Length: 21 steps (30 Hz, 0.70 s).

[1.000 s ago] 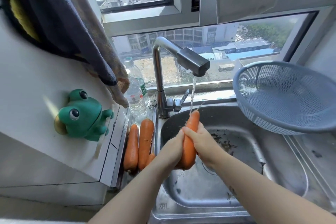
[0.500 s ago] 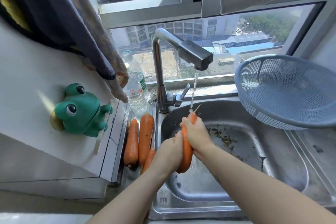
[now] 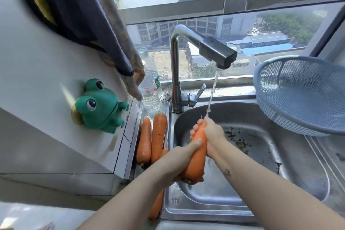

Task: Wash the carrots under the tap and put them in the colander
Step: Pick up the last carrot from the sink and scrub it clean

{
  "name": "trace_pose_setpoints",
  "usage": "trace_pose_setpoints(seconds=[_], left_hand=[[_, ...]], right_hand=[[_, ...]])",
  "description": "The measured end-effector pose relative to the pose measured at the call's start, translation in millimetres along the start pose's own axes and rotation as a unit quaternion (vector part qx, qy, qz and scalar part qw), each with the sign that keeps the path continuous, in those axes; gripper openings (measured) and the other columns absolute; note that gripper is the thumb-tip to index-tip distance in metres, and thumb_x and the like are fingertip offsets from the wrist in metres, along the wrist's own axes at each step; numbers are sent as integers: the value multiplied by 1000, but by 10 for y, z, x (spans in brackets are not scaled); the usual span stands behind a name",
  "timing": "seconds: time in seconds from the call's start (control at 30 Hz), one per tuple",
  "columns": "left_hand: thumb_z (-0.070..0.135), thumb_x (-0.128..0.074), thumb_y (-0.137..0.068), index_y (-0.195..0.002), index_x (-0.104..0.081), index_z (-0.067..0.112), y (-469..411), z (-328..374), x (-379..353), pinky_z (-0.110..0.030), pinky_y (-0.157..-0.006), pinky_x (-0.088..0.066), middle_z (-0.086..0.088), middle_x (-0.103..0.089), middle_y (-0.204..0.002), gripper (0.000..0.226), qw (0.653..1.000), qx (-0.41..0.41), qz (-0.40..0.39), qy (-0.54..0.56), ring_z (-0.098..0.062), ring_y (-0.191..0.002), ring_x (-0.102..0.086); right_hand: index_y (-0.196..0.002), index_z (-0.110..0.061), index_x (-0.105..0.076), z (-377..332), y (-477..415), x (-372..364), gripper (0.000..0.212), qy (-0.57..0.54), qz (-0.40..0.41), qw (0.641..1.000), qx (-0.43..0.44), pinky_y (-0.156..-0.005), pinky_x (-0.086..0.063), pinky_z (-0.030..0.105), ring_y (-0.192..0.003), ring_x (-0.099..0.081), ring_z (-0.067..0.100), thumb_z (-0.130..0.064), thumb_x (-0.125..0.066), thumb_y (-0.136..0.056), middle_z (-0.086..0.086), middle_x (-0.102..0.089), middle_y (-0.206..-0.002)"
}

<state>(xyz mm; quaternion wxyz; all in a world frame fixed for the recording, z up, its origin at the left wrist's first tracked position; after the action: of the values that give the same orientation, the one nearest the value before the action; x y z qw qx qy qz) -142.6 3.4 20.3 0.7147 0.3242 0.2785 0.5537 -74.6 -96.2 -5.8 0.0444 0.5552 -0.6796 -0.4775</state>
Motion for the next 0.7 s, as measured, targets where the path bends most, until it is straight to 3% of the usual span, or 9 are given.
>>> trace_pose_setpoints(seconds=[0.07, 0.13, 0.27, 0.4, 0.57, 0.7], left_hand=[[57, -54, -88, -115, -56, 3, 50, 22, 30, -29, -61, -55, -15, -69, -80, 61, 998, 34, -28, 54, -24, -63, -68], [57, -57, -86, -108, -59, 1, 86, 45, 59, -28, -61, -54, -15, -67, -76, 60, 983, 73, -61, 154, -23, -61, -65], [57, -57, -83, -97, -63, -2, 84, 35, 91, -25, -53, -52, -12, -63, -74, 61, 956, 89, -101, 261, -20, -56, -61], [58, -59, -83, -109, -59, -1, 121, -44, 66, -27, -53, -54, -16, -64, -77, 65, 963, 104, -102, 228, -23, -58, -64], [57, -61, -82, -105, -59, 3, 178, -101, 84, -27, -57, -55, -15, -64, -79, 59, 965, 107, -101, 219, -23, -62, -63], [55, -63, -82, -105, -59, 4, 231, -119, 184, -27, -51, -54, -14, -63, -78, 56, 949, 114, -138, 260, -22, -58, -63]], right_hand=[[-73, -11, -49, -31, 13, 4, 34, -48, -27, 998, -15, -51, -45, 27, -49, -48, 16, -24, -38, -102, 5, -50, -59], [-91, -7, -57, -39, 41, -21, 26, -86, -61, 994, -16, -59, -49, 28, -59, -52, 15, -22, -40, -102, 7, -55, -74], [-114, -6, -56, 29, 50, -54, 20, -39, -65, 997, 24, -60, -52, 31, -71, -57, 17, -15, -48, -99, 9, -58, -89], [-92, -8, -54, 52, 92, -67, 14, -20, 2, 999, 30, -54, -48, 30, -56, -52, 17, -15, -45, -99, 7, -54, -69], [-68, -13, -45, 71, 57, -42, 39, -58, 2, 998, -31, -47, -45, 27, -45, -47, 15, -33, -43, -101, 4, -49, -53], [-83, -8, -52, 14, 26, -38, 28, -91, -55, 994, -31, -55, -46, 27, -56, -49, 14, -27, -41, -102, 6, -51, -72]])
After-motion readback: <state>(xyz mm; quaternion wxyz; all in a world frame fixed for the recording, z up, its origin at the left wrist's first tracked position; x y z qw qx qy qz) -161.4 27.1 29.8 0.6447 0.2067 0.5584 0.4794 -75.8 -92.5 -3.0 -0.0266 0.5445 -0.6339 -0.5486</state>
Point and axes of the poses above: each hand's wrist, its own y-axis away from the middle knuckle, its own x-axis out of the back of the hand, z = x × y, the point moved 2 cm from there along -y, towards the middle knuckle
